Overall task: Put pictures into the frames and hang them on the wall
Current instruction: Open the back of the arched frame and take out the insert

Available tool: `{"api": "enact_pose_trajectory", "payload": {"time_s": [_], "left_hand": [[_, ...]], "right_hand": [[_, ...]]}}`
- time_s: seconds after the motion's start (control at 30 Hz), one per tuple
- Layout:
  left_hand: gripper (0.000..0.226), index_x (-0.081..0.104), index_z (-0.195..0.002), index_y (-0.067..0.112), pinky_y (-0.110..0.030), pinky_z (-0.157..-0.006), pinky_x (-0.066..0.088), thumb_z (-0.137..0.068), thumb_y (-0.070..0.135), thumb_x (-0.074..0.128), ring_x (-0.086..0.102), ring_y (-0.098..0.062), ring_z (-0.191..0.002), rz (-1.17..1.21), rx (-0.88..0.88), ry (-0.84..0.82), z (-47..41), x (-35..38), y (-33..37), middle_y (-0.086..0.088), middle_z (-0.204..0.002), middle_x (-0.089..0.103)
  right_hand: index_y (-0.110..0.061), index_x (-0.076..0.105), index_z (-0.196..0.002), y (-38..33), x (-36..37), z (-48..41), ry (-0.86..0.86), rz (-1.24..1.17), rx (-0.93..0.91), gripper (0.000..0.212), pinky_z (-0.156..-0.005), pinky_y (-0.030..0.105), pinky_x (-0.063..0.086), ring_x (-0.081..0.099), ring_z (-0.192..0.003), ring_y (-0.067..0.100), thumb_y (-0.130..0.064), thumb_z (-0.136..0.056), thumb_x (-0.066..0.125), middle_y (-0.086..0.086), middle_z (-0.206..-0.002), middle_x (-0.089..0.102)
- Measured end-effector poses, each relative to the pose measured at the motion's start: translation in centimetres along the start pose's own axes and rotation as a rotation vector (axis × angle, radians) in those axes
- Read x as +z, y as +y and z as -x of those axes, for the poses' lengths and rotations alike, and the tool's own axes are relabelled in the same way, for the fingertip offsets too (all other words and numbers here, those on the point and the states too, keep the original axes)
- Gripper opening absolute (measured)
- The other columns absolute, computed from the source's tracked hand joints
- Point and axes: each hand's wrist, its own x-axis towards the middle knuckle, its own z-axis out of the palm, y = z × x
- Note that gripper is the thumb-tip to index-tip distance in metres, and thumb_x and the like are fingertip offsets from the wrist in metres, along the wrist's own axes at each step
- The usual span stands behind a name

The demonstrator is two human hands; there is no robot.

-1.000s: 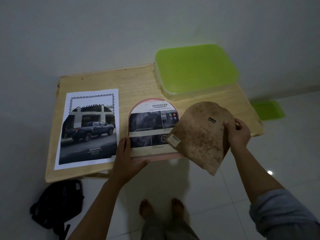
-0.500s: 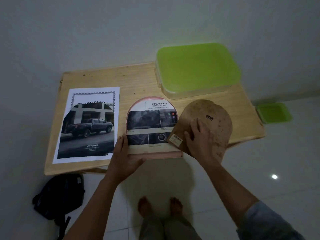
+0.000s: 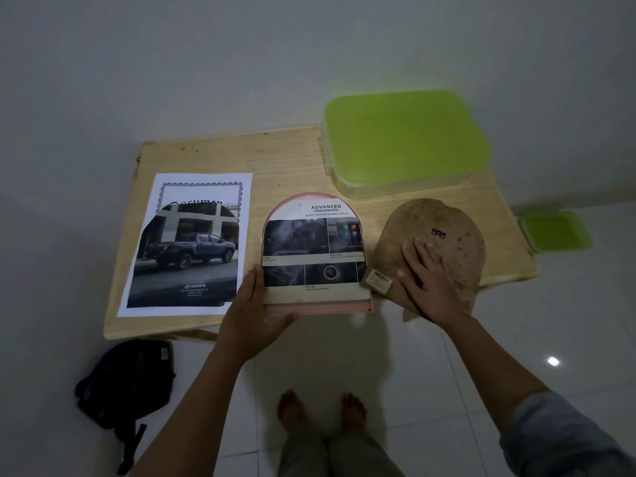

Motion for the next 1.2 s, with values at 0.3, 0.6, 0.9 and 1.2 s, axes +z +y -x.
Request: {"api": "enact_pose_trajectory", "payload": {"time_s": [0.3,0.6,0.9,1.2], "left_hand": [[0.115,-0.012,-0.147,0.016,-0.029,-0.108,0.012,-0.064,0.090,0.020,-0.005,-0.006,-0.137,-0.004,-0.009,0.007,0.7,0.0,-1.0,-0.002,-0.157,-0.005],[0.114,-0.009,-0.147,0.017,-0.031,-0.108,0.015,-0.065,0.087,0.028,0.000,-0.010,-0.141,0.026,-0.039,0.011,1.0,0.4,-1.3,-0.003,-0.158,-0.002],[0.111,-0.006,-0.148,0.018,-0.031,-0.109,0.014,-0.068,0.081,0.037,0.004,-0.013,-0.143,0.101,-0.035,0.033,1.3,0.7,-1.2,-0.002,-0.158,0.000],[0.111,-0.002,-0.149,0.015,-0.028,-0.111,0.012,-0.067,0.080,0.036,0.006,-0.013,-0.144,0.121,-0.014,0.039,1.1,0.3,-1.2,-0.002,-0.158,0.002]], "right_hand": [[-0.029,0.027,-0.144,0.9,-1.1,0.4,-0.064,-0.068,-0.039,0.056,-0.115,0.034,-0.007,-0.005,-0.141,0.005,-0.037,-0.093,0.049,-0.008,-0.156,0.010],[-0.028,0.035,-0.141,0.1,-1.0,0.2,-0.108,-0.106,-0.054,0.056,-0.117,0.039,-0.004,0.003,-0.144,0.012,-0.028,-0.090,0.057,-0.006,-0.156,0.015],[-0.023,-0.002,-0.148,-5.0,-0.5,-2.1,-0.140,-0.027,0.294,0.077,-0.114,0.045,-0.011,-0.017,-0.143,0.026,-0.050,-0.092,0.043,0.007,-0.155,-0.019],[-0.029,-0.001,-0.148,-5.0,-0.9,-2.5,-0.276,-0.041,0.085,0.088,-0.113,0.040,-0.014,-0.020,-0.142,0.017,-0.046,-0.085,0.058,-0.001,-0.155,-0.021]]}}
